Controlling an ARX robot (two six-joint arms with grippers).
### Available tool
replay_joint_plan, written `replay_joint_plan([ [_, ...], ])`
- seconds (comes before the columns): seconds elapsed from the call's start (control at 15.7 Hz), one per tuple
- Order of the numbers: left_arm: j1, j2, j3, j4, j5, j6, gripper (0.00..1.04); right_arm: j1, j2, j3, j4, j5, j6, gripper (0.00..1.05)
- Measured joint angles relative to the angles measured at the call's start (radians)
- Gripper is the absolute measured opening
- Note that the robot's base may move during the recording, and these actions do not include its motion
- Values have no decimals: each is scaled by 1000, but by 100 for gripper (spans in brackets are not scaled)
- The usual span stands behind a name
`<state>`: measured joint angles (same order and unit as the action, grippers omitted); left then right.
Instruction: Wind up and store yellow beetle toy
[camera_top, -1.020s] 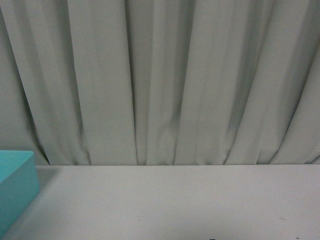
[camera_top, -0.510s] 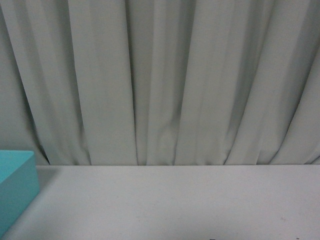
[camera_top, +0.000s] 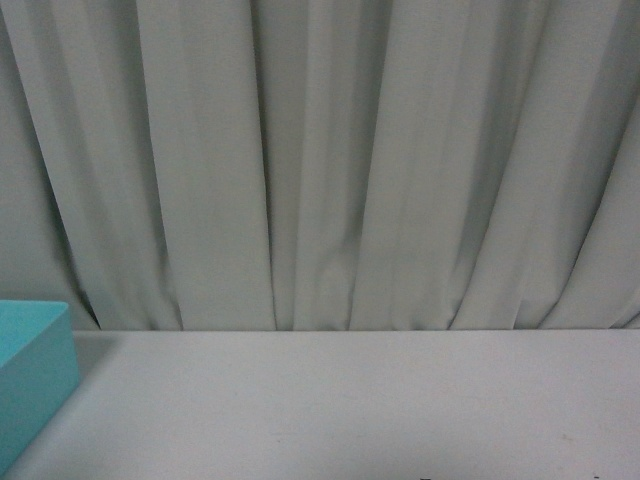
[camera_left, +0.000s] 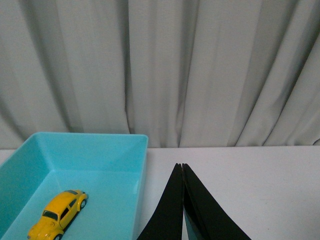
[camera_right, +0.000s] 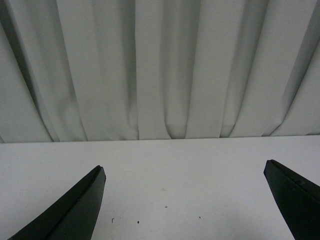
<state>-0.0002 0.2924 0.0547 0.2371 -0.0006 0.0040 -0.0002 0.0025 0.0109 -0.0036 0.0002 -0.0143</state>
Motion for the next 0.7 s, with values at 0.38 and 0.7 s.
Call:
replay_joint_plan([
  [0.38,0,-109,-45,-56,0,0,2,0,0,0,0,0,0,98],
  [0.7,0,-289,-45,-245,-1,0,2,0,0,0,0,0,0,98],
])
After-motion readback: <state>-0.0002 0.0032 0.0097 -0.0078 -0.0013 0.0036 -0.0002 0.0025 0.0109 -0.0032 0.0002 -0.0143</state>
